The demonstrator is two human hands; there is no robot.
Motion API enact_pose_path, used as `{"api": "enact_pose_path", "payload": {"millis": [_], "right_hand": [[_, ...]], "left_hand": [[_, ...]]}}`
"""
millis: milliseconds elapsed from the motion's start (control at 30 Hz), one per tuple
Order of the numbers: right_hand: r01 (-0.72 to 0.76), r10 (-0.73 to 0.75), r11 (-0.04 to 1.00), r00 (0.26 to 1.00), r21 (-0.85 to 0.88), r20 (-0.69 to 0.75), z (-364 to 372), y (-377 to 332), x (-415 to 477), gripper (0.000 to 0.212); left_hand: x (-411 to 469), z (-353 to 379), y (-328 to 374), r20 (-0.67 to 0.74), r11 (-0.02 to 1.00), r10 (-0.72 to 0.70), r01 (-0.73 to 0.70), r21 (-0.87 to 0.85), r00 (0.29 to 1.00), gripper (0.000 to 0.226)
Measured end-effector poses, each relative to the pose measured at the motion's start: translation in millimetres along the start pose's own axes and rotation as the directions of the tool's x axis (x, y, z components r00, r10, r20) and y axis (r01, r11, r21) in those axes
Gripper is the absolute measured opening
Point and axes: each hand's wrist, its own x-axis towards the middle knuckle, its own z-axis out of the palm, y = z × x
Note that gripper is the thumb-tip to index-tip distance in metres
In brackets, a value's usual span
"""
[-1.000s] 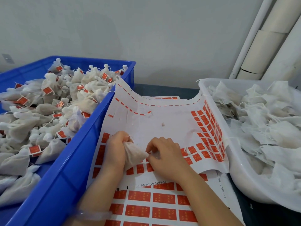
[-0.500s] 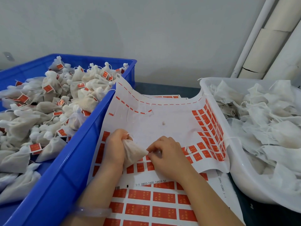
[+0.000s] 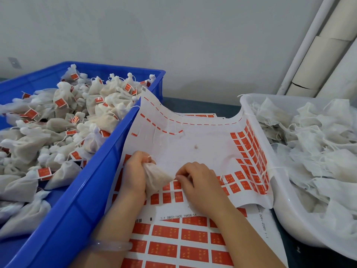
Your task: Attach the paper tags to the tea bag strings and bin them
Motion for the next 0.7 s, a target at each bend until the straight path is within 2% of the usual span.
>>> {"api": "enact_pose_path", "payload": {"millis": [133, 267, 367, 433, 567, 700], "right_hand": [[0.094, -0.095, 0.994, 0.995, 0.059, 0.017, -1.0, -3.1, -4.8, 0.017], [0.238, -0.24, 0.971, 0.969, 0.032, 0.062, -4.9, -4.8, -9.8, 0.022], [0.304, -0.303, 0.952, 0.951, -0.013, 0.063, -11.8, -6.3, -13.1, 0.026], [0.323, -0.321, 0.946, 0.945, -0.03, 0.059, -15.5, -7.9, -15.2, 0.028], [0.302, -0.301, 0.953, 0.953, -0.021, 0.035, -18.1, -8.4, -17.4, 0.029], [0.144, -0.144, 0.989, 0.99, 0.038, -0.006, -17.7, -5.2, -14.7, 0.022]], "left_hand": [[-0.3, 2.2, 0.9, -0.028, 0.999, 0.02, -0.021, -0.037, 0.999, 0.041], [1.8, 2.9, 1.7, -0.121, 0.988, 0.038, -0.055, -0.147, 0.992, 0.03], [3.1, 1.6, 0.8, -0.144, 0.983, 0.04, -0.065, -0.173, 0.989, 0.029], [4.1, 0.7, 0.6, -0.135, 0.981, 0.052, -0.076, -0.176, 0.989, 0.036], [4.0, 0.0, -0.8, -0.113, 0.982, 0.071, -0.089, -0.167, 0.991, 0.053], [5.1, -0.9, -2.3, -0.154, 0.977, 0.077, -0.106, -0.187, 0.985, 0.033]]}}
